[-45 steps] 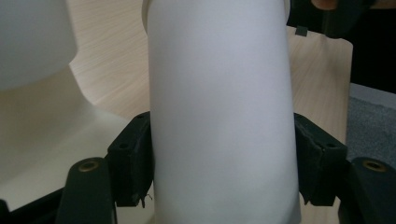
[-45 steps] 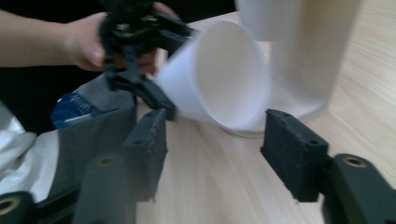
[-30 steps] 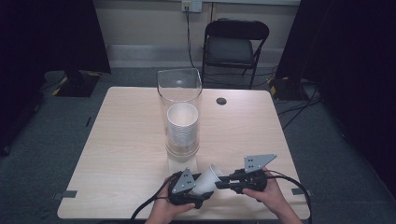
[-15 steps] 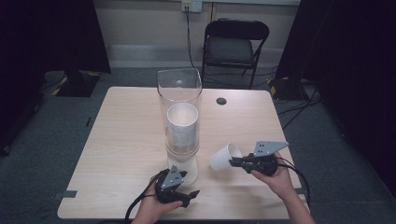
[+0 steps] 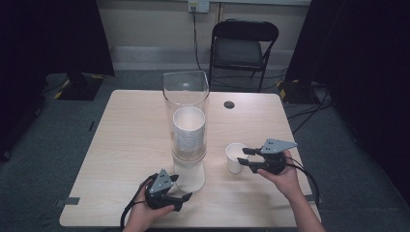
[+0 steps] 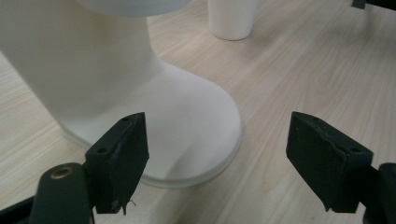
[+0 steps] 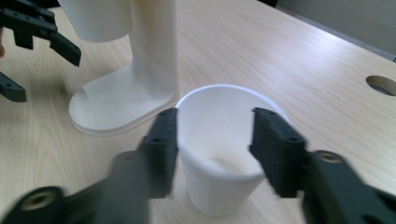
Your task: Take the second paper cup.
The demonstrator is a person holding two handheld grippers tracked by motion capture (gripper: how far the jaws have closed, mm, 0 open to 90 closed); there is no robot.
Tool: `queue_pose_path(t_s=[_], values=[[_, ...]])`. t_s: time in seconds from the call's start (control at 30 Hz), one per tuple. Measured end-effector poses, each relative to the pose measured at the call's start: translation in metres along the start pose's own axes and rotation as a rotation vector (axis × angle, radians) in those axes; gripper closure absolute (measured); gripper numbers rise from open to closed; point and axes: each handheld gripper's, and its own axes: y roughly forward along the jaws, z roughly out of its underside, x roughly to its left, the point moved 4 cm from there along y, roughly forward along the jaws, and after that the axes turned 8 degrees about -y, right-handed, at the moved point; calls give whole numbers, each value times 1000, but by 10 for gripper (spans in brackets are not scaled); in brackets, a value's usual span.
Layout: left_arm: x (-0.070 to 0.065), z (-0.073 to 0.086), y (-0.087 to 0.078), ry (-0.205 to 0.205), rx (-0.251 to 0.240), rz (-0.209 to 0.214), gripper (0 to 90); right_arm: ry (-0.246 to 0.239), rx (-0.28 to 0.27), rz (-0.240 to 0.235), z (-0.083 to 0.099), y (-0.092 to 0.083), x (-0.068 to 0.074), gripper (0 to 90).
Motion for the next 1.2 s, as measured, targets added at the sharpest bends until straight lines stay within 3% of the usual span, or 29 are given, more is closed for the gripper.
queue_pose_path(t_s=[0.07,0.1,0.2,0.27,0.33,0.43,0.6,0.8,1.0,1.2], values=[[2,1,0,2,1,-8,209,34,-27,-8,2,-7,0,338],[3,1,0,-5,-7,-6,209,53,-35,15,4,-11,-1,321],[4,1,0,-14,-8,-14,209,145,-42,23,12,-26,-3,255],[5,1,-1,-15,-13,-15,209,158,-45,33,22,-34,-3,224],[5,0,-2,-33,-14,-22,209,163,-4,-8,38,-37,0,166],[8,-2,-3,-26,-23,-28,209,174,132,-30,70,-29,8,150],[11,-7,-6,-51,-51,-40,208,134,255,-12,98,-15,17,145],[15,-22,-4,-92,-117,-66,202,71,262,26,98,-10,18,143],[12,-44,0,-74,-199,-86,196,71,261,25,98,-10,18,143],[12,-66,2,-53,-291,-139,203,71,264,26,98,-10,18,142]])
